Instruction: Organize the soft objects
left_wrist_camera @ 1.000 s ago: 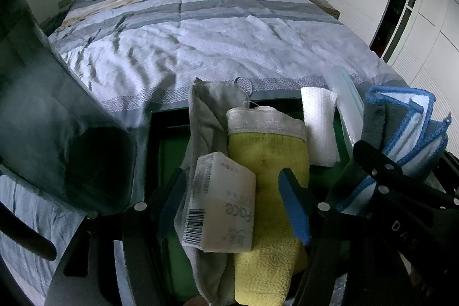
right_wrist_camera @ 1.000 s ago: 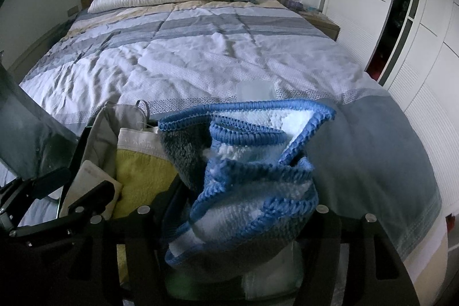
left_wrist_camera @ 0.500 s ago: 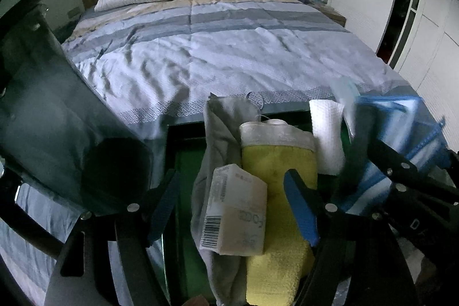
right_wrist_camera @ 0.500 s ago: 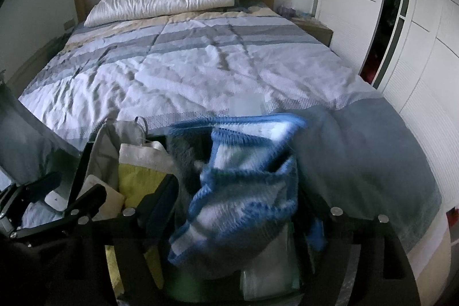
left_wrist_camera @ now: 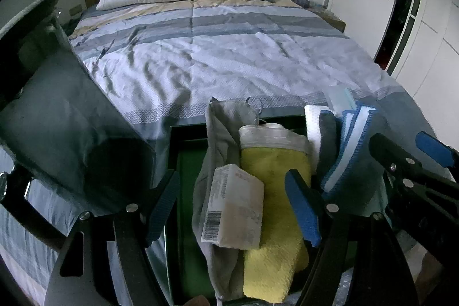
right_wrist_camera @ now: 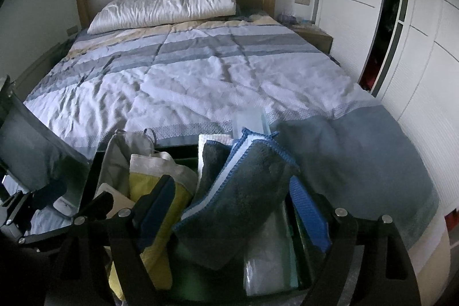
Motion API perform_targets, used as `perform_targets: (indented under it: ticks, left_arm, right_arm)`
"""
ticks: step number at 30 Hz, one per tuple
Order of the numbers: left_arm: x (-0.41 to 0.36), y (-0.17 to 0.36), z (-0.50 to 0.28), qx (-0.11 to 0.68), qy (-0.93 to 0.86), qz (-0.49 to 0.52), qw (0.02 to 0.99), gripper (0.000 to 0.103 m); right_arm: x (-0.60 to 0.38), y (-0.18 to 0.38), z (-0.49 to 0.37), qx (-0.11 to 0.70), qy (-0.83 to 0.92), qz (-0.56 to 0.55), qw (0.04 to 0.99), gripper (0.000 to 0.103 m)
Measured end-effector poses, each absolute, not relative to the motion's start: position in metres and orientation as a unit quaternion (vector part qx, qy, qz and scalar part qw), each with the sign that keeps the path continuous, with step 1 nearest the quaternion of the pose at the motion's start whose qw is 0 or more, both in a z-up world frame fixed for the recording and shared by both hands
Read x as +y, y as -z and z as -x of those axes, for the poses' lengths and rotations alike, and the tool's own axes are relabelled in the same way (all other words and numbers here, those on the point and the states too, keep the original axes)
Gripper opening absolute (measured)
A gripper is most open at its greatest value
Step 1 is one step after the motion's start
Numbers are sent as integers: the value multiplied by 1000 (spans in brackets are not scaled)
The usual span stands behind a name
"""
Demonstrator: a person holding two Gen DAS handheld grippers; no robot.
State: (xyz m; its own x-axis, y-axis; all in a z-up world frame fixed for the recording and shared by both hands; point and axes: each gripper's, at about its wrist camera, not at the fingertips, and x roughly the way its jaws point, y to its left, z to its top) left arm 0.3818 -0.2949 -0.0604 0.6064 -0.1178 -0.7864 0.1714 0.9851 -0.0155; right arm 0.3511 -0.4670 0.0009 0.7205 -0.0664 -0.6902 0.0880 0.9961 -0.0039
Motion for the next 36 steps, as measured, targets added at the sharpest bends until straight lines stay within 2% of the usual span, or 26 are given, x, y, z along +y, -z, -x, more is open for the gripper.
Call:
perform_targets:
  ticks: [25,36]
  left_arm:
    - [-284,37,-333,431,103,-27,896,70]
    - [-251,21,-286,418,115,-32,900,73]
  right_arm:
    - [-448,-37,-296,324,65,-15,944,87]
    - [-428,-50,-227,298,57,-1,953,88]
